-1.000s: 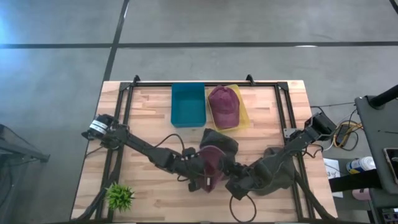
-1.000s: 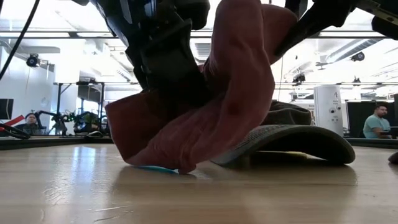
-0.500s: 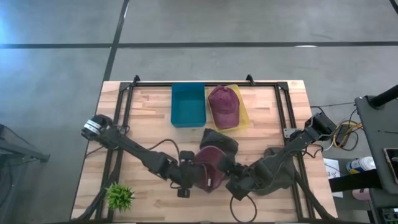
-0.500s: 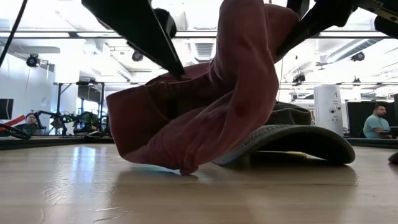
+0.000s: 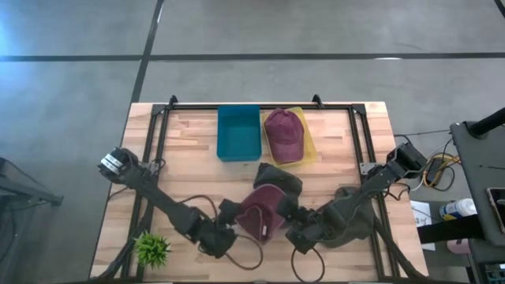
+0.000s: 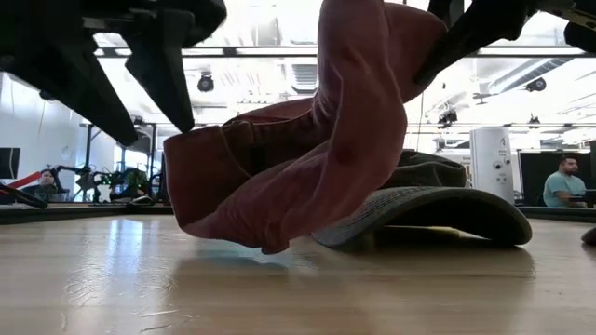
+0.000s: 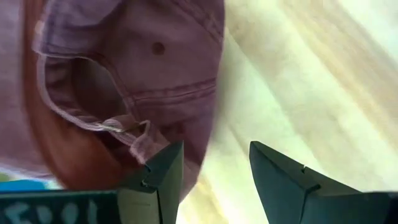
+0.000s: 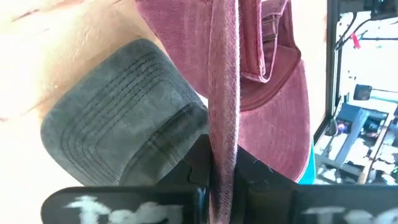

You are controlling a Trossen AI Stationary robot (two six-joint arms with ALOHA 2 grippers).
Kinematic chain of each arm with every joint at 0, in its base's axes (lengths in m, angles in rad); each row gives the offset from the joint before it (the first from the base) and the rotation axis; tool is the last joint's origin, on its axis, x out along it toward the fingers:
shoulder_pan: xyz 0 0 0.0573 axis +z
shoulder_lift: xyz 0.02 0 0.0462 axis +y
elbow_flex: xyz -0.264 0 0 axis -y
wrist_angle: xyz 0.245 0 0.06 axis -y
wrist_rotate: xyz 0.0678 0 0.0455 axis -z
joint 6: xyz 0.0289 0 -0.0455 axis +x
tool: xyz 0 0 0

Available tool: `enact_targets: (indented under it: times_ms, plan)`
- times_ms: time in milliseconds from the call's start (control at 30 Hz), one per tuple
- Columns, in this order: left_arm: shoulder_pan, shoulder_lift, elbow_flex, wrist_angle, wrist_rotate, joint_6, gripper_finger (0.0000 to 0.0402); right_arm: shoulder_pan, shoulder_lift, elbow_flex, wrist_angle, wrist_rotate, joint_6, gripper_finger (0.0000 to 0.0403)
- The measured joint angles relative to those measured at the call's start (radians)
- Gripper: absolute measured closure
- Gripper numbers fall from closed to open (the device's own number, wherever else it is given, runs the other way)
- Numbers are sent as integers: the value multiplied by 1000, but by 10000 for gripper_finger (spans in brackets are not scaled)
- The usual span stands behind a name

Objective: Pick & Place hat
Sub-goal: Put the red cap into the yellow bin

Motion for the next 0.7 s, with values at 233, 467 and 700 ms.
enact_targets:
  times_ms: [233, 467, 700]
  plan:
    - [-28, 0, -4, 0, -87, -33, 223, 0, 0, 0, 1, 2, 15, 390]
    - [-27, 0, -4, 0, -87, -68, 223, 0, 0, 0, 2, 2, 30, 390]
    - [-27, 0, -4, 0, -87, -128, 223, 0, 0, 0, 3, 29, 71, 390]
